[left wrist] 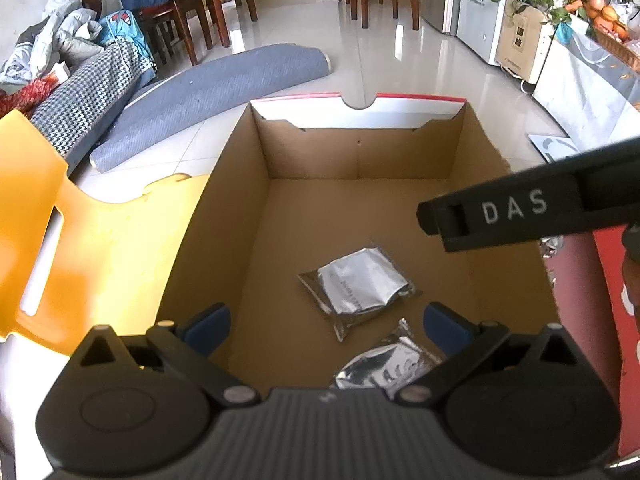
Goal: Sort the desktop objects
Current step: 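Move the open right tool back over the remaining tray packets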
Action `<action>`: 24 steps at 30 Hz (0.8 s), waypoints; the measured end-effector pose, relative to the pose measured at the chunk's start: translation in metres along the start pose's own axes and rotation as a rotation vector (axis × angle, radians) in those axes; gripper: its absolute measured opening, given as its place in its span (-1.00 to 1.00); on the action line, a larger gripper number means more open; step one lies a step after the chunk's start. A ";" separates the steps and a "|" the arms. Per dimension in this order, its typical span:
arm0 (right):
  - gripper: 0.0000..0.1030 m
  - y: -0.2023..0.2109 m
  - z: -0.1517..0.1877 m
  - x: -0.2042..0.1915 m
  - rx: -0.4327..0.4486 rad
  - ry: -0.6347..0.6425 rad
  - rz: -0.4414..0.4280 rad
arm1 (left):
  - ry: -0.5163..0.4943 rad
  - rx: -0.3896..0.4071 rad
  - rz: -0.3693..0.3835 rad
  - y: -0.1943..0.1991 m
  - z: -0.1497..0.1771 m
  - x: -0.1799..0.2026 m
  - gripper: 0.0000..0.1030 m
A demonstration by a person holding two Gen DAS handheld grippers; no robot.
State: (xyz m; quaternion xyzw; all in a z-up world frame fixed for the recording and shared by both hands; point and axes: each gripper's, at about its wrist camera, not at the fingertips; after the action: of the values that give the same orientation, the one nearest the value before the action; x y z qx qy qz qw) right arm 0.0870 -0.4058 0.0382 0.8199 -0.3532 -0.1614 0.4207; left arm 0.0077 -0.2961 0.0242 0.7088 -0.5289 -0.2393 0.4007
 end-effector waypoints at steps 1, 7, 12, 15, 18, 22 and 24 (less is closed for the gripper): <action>0.44 0.002 0.001 0.000 0.005 0.002 0.000 | -0.002 0.004 0.004 0.001 0.000 0.002 1.00; 0.44 0.013 0.005 0.009 0.028 -0.006 0.057 | -0.007 0.021 0.019 0.005 0.000 0.011 1.00; 0.44 0.017 0.008 0.018 0.022 -0.038 0.076 | -0.005 0.029 0.026 0.007 0.000 0.016 1.00; 0.44 0.017 0.011 0.021 0.006 -0.044 0.092 | -0.012 0.032 0.027 0.007 0.001 0.021 1.00; 0.44 0.017 0.014 0.025 -0.002 -0.051 0.095 | -0.016 0.033 0.030 0.007 0.002 0.025 1.00; 0.44 0.020 0.018 0.029 -0.009 -0.054 0.104 | -0.016 0.032 0.034 0.007 0.002 0.029 1.00; 0.44 0.021 0.020 0.031 -0.012 -0.055 0.109 | -0.014 0.033 0.037 0.007 0.003 0.030 1.00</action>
State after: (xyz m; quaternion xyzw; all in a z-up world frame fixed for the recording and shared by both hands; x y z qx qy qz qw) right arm 0.0880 -0.4474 0.0444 0.7922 -0.4080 -0.1629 0.4236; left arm 0.0115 -0.3264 0.0313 0.7039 -0.5484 -0.2281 0.3896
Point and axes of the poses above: each gripper's, at about its wrist camera, not at the fingertips, and y roughly against the way its jaws point, x to its right, z to its underside, and after that the axes turned 15 degrees about y, right-handed
